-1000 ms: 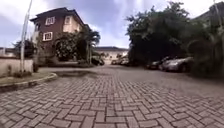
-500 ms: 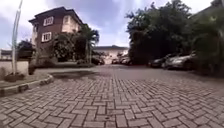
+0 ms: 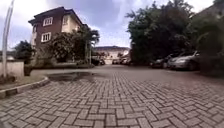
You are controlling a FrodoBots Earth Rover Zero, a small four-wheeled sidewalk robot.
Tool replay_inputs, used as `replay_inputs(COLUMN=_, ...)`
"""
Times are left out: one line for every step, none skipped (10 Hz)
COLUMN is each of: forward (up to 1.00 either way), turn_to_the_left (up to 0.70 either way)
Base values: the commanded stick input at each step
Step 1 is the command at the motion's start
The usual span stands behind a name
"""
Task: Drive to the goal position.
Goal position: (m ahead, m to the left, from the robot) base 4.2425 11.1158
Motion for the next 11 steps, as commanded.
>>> replay_inputs(forward=0.69, turn_to_the_left=0.03)
replay_inputs(forward=0.69, turn_to_the_left=0.03)
replay_inputs(forward=0.69, turn_to_the_left=0.03)
replay_inputs(forward=0.69, turn_to_the_left=0.03)
replay_inputs(forward=0.69, turn_to_the_left=0.03)
replay_inputs(forward=0.69, turn_to_the_left=0.03)
replay_inputs(forward=0.69, turn_to_the_left=0.03)
replay_inputs(forward=0.69, turn_to_the_left=0.03)
replay_inputs(forward=0.69, turn_to_the_left=0.03)
replay_inputs(forward=0.69, turn_to_the_left=0.03)
replay_inputs(forward=0.69, turn_to_the_left=0.03)
